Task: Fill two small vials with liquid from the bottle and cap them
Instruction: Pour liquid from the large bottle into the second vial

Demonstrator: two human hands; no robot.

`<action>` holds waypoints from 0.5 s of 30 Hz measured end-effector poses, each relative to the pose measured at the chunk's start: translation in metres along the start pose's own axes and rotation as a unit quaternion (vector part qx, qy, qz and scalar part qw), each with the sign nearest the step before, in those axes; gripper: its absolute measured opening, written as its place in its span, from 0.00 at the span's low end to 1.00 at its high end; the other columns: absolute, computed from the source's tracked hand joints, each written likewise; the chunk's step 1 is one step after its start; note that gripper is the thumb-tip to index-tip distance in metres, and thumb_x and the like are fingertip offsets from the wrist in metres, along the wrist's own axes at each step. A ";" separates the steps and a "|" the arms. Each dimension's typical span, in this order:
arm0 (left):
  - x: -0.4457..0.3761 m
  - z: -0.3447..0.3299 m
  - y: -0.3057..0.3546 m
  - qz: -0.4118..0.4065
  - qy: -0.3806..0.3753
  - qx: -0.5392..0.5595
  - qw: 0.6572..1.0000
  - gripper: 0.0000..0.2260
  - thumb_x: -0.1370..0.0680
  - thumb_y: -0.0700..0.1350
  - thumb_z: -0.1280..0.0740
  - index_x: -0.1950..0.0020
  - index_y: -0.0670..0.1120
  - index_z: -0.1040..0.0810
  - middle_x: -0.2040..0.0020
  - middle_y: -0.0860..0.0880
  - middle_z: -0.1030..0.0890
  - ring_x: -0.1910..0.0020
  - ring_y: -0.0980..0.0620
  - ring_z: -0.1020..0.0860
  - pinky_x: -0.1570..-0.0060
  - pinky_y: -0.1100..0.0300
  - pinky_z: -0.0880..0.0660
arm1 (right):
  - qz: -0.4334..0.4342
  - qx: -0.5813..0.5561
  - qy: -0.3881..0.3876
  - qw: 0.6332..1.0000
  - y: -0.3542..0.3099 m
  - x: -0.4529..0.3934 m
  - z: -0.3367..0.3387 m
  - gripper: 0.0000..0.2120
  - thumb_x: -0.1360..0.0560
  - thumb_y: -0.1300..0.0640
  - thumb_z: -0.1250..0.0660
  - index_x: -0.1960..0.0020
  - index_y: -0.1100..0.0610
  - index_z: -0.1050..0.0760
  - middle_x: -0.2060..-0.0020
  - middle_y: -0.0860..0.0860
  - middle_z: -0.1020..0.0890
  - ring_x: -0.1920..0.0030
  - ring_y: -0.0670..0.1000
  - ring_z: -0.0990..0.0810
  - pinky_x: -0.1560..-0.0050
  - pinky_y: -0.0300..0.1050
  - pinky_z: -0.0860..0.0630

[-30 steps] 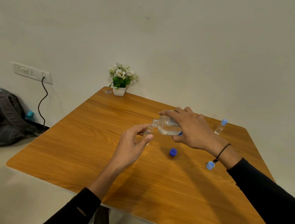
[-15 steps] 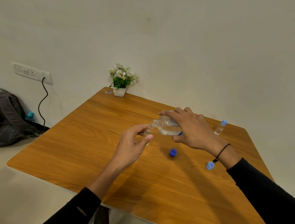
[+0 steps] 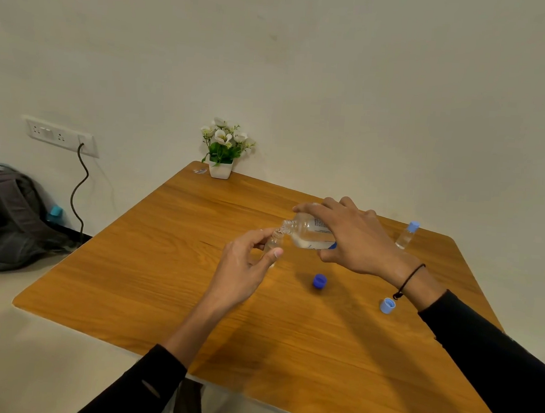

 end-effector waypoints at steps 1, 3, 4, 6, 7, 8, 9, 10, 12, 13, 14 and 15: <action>0.000 0.000 0.000 0.000 0.000 0.000 1.000 0.19 0.18 0.45 0.27 0.27 0.49 0.20 0.37 0.52 0.15 0.39 0.56 0.19 0.46 0.67 0.19 | -0.001 -0.001 -0.001 1.000 0.000 0.000 0.000 0.43 0.28 0.47 0.24 0.21 0.34 0.44 0.33 0.44 0.27 0.38 0.50 0.30 0.47 0.54 0.25; 0.000 0.000 0.001 0.001 -0.002 0.002 1.000 0.18 0.17 0.45 0.27 0.27 0.48 0.20 0.37 0.52 0.15 0.39 0.55 0.19 0.43 0.58 0.16 | -0.002 -0.001 -0.001 1.000 0.000 0.000 0.000 0.43 0.28 0.47 0.24 0.21 0.34 0.44 0.34 0.44 0.26 0.38 0.50 0.30 0.47 0.54 0.25; 0.000 -0.001 0.001 0.002 -0.002 0.003 1.000 0.18 0.17 0.45 0.27 0.27 0.48 0.20 0.37 0.52 0.15 0.39 0.54 0.19 0.42 0.54 0.16 | -0.001 0.000 0.000 1.000 0.000 0.000 0.000 0.43 0.28 0.47 0.24 0.21 0.34 0.44 0.34 0.44 0.26 0.38 0.50 0.30 0.48 0.54 0.25; 0.000 -0.001 0.001 0.006 -0.003 0.005 1.000 0.19 0.17 0.45 0.28 0.26 0.47 0.20 0.37 0.51 0.15 0.38 0.54 0.19 0.40 0.51 0.16 | 0.000 0.000 0.000 1.000 0.000 0.000 0.000 0.43 0.28 0.47 0.24 0.21 0.34 0.44 0.34 0.44 0.26 0.38 0.50 0.30 0.48 0.54 0.25; 0.001 -0.001 0.001 0.009 -0.003 0.003 1.000 0.19 0.17 0.45 0.28 0.26 0.47 0.20 0.37 0.51 0.15 0.38 0.54 0.19 0.40 0.51 0.16 | -0.001 -0.001 0.000 1.000 0.000 0.000 0.000 0.43 0.28 0.47 0.24 0.21 0.34 0.44 0.34 0.44 0.27 0.38 0.50 0.30 0.48 0.54 0.25; 0.001 -0.001 0.001 0.012 -0.002 0.001 1.000 0.19 0.17 0.45 0.28 0.26 0.48 0.20 0.37 0.52 0.15 0.38 0.55 0.19 0.39 0.52 0.17 | -0.001 -0.001 -0.001 1.000 0.000 0.000 0.000 0.43 0.28 0.47 0.24 0.21 0.34 0.44 0.34 0.44 0.27 0.38 0.50 0.31 0.47 0.54 0.25; 0.000 -0.001 0.001 0.013 -0.001 -0.001 1.000 0.19 0.17 0.45 0.28 0.26 0.48 0.20 0.37 0.52 0.15 0.38 0.55 0.19 0.39 0.52 0.17 | -0.002 -0.001 -0.001 1.000 0.000 0.001 0.000 0.43 0.28 0.47 0.24 0.21 0.34 0.44 0.34 0.44 0.26 0.39 0.50 0.31 0.48 0.54 0.25; 0.000 -0.001 0.001 0.012 -0.001 -0.001 1.000 0.19 0.17 0.45 0.28 0.26 0.48 0.20 0.37 0.52 0.15 0.39 0.55 0.19 0.39 0.52 0.17 | -0.002 -0.001 -0.001 1.000 0.000 0.001 0.000 0.43 0.28 0.47 0.24 0.21 0.34 0.44 0.34 0.44 0.26 0.39 0.50 0.31 0.48 0.54 0.25; 0.000 -0.001 0.001 0.012 -0.003 0.000 1.000 0.18 0.17 0.45 0.28 0.27 0.47 0.20 0.37 0.52 0.15 0.39 0.54 0.19 0.39 0.52 0.17 | -0.002 -0.001 -0.002 1.000 0.000 0.001 0.000 0.43 0.28 0.47 0.24 0.21 0.34 0.44 0.34 0.44 0.26 0.38 0.50 0.30 0.48 0.54 0.25; 0.000 -0.001 0.001 0.012 -0.003 0.000 1.000 0.18 0.17 0.45 0.28 0.27 0.47 0.20 0.37 0.52 0.15 0.38 0.54 0.18 0.39 0.51 0.17 | -0.002 0.001 -0.003 1.000 0.000 0.001 0.000 0.43 0.28 0.47 0.24 0.21 0.34 0.44 0.34 0.44 0.27 0.38 0.50 0.30 0.48 0.54 0.25; 0.000 -0.001 0.001 0.013 -0.004 -0.001 1.000 0.19 0.17 0.45 0.28 0.26 0.47 0.20 0.36 0.52 0.15 0.38 0.54 0.19 0.39 0.51 0.17 | -0.002 0.002 -0.003 1.000 0.000 0.001 0.000 0.43 0.28 0.47 0.24 0.21 0.34 0.44 0.34 0.44 0.27 0.38 0.50 0.30 0.48 0.54 0.25; 0.000 -0.001 0.001 0.013 -0.005 -0.002 1.000 0.19 0.17 0.45 0.28 0.26 0.47 0.20 0.36 0.52 0.15 0.38 0.54 0.19 0.39 0.51 0.17 | -0.002 0.003 -0.003 1.000 0.000 0.001 0.000 0.43 0.28 0.47 0.24 0.21 0.34 0.44 0.34 0.44 0.26 0.39 0.50 0.30 0.48 0.54 0.24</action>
Point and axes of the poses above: each hand's wrist, its own x-axis away from the middle knuckle, its own z-axis out of the back of the hand, y = z × x, the point moved 7 cm from there along -x, towards the middle knuckle
